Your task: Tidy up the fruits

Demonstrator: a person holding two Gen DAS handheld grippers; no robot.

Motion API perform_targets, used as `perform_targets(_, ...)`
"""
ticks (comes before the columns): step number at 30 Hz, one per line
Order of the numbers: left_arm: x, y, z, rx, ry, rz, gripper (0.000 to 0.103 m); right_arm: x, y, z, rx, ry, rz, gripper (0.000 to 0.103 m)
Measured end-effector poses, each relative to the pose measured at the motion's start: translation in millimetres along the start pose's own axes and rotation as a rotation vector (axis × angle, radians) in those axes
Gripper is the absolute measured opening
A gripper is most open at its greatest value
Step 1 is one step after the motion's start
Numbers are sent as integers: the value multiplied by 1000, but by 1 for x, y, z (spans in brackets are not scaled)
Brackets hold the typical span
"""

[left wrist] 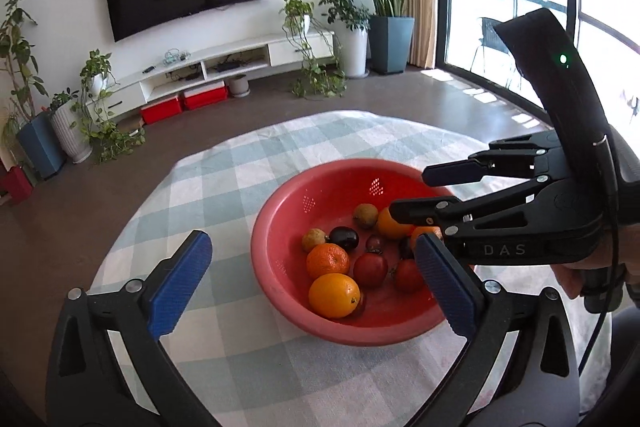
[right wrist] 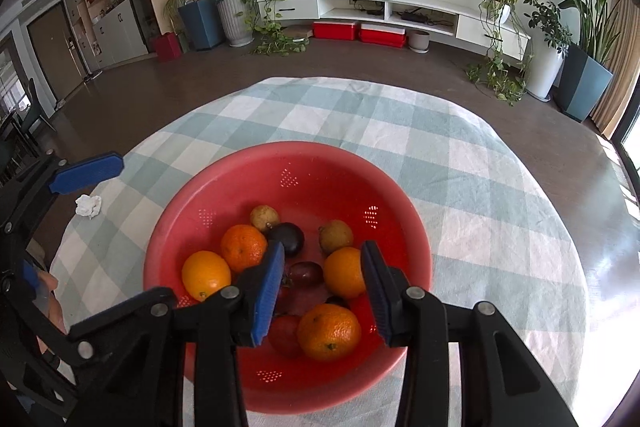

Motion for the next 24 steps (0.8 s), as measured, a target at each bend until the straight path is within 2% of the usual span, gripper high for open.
perform_targets(2, 25, 4, -1, 24, -44, -19, 103, 18, 8, 4, -6, -46, 8, 66)
perform_targets(5, 60, 9, 2, 52, -82, -86, 103, 46, 24, 13, -4, -115, 0, 73)
perform_targets(8, 95, 14, 8, 80, -119, -224, 103, 74, 39, 27, -4, -189, 10, 81)
perform_targets(10, 120, 15, 17, 85, -136, -296, 103, 90, 49, 37, -5, -229, 14, 83)
perform_targets(12, 137, 15, 25, 86, -115, -373, 103, 104, 58, 47, -5, -260, 15, 83)
perform_targets(19, 183, 9, 51, 147, -57, -341, 103, 154, 87, 84, -12, -390, 58, 94)
perform_targets(24, 200, 3, 70, 171, -10, -317, 103, 173, 108, 112, -1, -431, 121, 101)
Point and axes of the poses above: each gripper's, at about its wrist camera, not at the fingertips, and x roughly against the way its jaws point, y to its left, z to its underside, the point moved 7 cm from there along -x, roughly the way its jaws point, and after that the axes turned 15 degrees about -z, right-handed, at the moved point
